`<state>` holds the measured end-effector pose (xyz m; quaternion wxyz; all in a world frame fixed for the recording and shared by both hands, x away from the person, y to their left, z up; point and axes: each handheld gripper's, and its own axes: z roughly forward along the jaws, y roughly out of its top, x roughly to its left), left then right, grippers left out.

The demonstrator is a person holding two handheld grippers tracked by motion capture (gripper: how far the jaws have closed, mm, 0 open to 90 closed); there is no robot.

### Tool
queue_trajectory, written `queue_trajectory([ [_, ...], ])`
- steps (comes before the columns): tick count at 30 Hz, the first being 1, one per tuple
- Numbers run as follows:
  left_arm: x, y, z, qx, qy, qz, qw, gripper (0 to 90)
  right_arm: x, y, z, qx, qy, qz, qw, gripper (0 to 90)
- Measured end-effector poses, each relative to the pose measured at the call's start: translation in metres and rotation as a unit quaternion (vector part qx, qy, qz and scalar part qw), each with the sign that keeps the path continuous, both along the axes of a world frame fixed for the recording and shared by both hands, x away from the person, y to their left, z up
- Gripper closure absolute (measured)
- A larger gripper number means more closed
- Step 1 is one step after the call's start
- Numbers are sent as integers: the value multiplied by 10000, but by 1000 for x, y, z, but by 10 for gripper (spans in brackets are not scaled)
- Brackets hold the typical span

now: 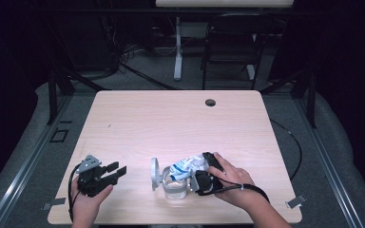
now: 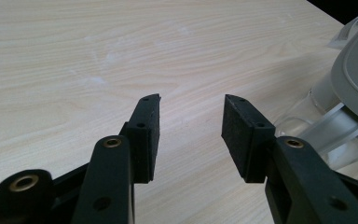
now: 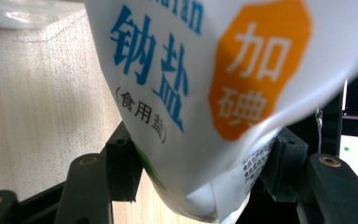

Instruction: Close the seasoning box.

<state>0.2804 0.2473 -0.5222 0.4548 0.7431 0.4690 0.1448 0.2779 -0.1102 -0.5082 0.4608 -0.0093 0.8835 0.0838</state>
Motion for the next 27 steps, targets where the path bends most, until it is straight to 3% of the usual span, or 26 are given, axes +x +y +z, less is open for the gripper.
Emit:
queue_trajectory([
  [4, 0, 0, 0, -4, 4, 4, 10000, 572, 0, 1, 1, -130, -48, -2, 9999, 405],
  [27, 1, 1, -2, -26, 15, 31, 10000, 571, -1, 1, 2, -349, -174, 13, 9992, 408],
])
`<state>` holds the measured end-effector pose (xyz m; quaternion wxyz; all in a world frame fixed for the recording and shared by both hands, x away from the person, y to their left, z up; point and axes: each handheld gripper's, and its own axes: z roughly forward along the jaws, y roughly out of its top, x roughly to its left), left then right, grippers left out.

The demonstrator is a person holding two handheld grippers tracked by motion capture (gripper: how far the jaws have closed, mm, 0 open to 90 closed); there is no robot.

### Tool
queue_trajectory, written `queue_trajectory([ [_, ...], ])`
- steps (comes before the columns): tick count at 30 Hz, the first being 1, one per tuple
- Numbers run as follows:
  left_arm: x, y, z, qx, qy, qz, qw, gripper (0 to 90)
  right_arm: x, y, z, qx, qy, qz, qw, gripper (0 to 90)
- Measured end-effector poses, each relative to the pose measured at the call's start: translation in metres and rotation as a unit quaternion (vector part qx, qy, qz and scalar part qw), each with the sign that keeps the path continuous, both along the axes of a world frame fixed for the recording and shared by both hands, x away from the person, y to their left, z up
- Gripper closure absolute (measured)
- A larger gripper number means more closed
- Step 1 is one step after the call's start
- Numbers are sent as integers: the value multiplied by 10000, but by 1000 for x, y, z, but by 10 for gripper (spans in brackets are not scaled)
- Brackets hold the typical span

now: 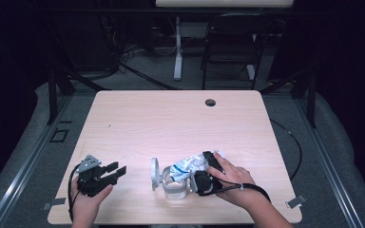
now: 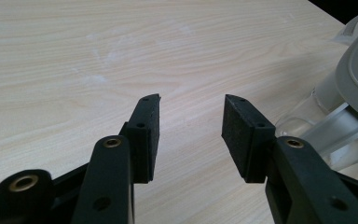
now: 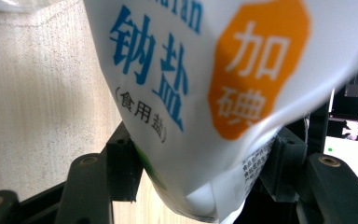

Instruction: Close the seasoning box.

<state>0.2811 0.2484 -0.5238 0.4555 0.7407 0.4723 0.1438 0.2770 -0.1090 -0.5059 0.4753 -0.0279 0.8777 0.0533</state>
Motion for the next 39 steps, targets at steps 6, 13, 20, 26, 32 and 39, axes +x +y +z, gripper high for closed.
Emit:
queue_trajectory([
  [6, 0, 0, 0, 1, -2, -1, 10000, 571, -2, 1, 0, -59, -98, 42, 9999, 409],
  [13, 0, 0, 0, 1, -6, -3, 10000, 571, -2, 1, -1, -87, -147, 88, 9998, 410],
  [20, 0, 0, 0, 1, 1, 4, 10000, 571, -3, 3, 1, -246, -233, 108, 9994, 411],
  [26, 0, 1, 0, 10, 12, 2, 10000, 571, -3, 3, 0, -249, -205, 77, 9994, 411],
  [32, 0, 1, 0, 5, 8, 7, 10000, 571, -3, 4, 3, -415, -270, 112, 9987, 411],
  [39, 0, 1, 0, 9, 16, 7, 10000, 571, -3, 5, 3, -445, -302, 152, 9984, 412],
])
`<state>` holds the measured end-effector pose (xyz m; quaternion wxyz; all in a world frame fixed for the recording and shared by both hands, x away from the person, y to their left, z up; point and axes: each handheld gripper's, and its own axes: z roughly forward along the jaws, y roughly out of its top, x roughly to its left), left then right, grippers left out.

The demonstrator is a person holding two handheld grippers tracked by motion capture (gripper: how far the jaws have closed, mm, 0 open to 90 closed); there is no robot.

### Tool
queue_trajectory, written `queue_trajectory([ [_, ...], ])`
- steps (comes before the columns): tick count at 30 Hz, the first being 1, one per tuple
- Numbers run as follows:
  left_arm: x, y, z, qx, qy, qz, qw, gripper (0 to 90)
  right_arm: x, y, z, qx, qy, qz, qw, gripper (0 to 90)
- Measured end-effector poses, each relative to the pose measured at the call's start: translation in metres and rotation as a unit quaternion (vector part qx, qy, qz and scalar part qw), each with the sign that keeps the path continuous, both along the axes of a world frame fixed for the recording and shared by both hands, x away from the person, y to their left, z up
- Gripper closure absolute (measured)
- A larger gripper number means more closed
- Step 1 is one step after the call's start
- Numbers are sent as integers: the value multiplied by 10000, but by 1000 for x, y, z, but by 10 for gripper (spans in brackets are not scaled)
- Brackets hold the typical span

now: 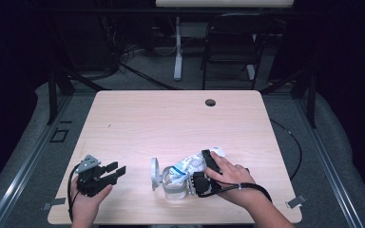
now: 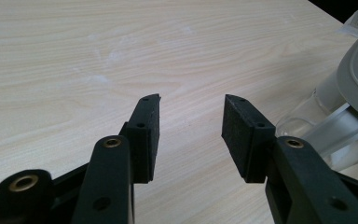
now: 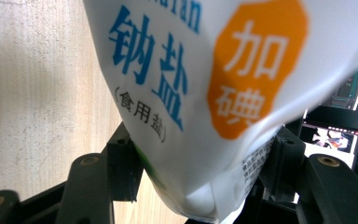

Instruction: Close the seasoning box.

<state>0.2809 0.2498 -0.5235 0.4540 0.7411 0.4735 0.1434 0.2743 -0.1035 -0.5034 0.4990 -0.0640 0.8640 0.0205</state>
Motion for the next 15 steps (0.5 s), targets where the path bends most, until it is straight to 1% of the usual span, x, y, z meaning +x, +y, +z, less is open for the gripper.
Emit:
queue_trajectory([
  [3, 0, 0, 0, 1, 6, -2, 10000, 571, 0, 1, 1, -72, -39, -1, 10000, 412],
  [4, 0, 0, 0, 3, 6, -4, 10000, 571, 0, 1, 0, -25, -38, 25, 10000, 412],
  [6, 0, 0, 0, -2, 3, -2, 10000, 571, -1, 1, 0, -48, -50, 32, 10000, 413],
  [9, 0, 0, 0, -4, 7, 2, 10000, 571, -1, 2, 2, -204, -81, -2, 9998, 414],
  [12, 0, 0, 0, -5, 4, 8, 10000, 571, -1, 2, 2, -205, -71, 7, 9998, 414],
  [13, 0, 0, 0, -6, 5, 7, 10000, 571, -1, 2, 1, -151, -72, 31, 9999, 414],
  [15, 0, 0, 0, -8, 1, 9, 10000, 571, -1, 3, 1, -178, -98, 48, 9998, 414],
])
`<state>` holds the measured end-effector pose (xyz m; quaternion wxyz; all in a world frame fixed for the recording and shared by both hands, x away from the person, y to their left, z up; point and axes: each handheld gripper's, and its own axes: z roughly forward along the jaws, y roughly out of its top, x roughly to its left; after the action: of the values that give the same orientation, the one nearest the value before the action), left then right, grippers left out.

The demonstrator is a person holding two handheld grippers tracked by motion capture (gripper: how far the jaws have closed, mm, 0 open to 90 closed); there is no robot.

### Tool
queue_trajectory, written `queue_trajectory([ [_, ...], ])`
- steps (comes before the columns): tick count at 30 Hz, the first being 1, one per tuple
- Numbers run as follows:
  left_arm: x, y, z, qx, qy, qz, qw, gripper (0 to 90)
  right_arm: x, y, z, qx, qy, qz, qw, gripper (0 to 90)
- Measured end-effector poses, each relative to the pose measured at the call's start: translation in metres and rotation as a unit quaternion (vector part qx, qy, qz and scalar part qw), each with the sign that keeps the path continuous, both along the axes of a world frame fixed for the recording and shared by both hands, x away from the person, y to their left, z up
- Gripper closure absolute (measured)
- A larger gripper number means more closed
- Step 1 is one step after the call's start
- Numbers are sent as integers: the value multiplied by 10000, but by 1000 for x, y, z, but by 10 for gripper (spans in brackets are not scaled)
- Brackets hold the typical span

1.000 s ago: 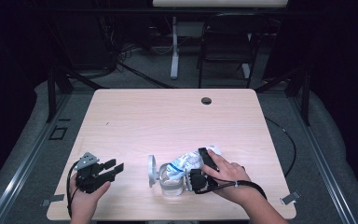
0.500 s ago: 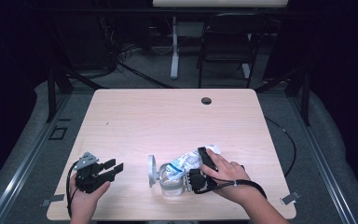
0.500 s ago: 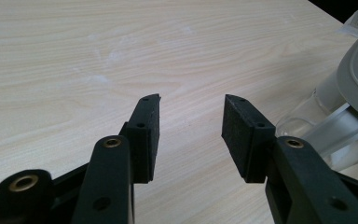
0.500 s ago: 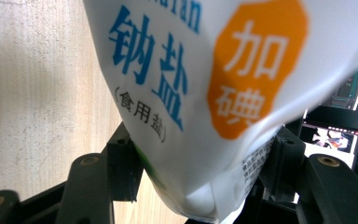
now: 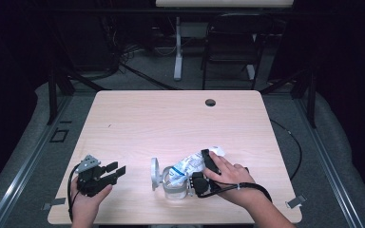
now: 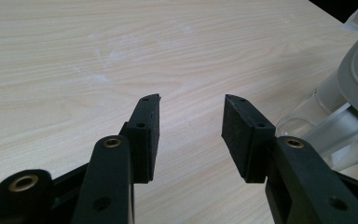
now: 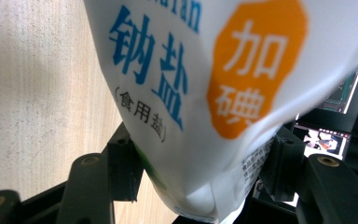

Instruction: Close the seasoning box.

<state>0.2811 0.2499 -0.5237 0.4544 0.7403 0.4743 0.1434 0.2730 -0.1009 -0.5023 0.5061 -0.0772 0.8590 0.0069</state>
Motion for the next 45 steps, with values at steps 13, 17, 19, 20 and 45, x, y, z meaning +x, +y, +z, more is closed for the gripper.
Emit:
queue_trajectory([
  [13, 0, 0, 0, -4, 3, 0, 10000, 571, -2, 2, 2, -178, -94, 37, 9998, 415],
  [17, 0, 1, -1, -5, 3, 4, 10000, 571, -2, 2, 1, -181, -102, 58, 9998, 416],
  [19, 0, 1, 0, 9, 13, 3, 10000, 571, -2, 3, 2, -204, -109, 56, 9997, 416],
  [20, 0, 1, 0, 10, 14, 4, 10000, 571, -2, 3, 2, -211, -114, 60, 9997, 416],
  [45, 1, 1, -2, -14, 26, 26, 10000, 571, -2, 4, 3, -299, -132, 114, 9994, 418],
])
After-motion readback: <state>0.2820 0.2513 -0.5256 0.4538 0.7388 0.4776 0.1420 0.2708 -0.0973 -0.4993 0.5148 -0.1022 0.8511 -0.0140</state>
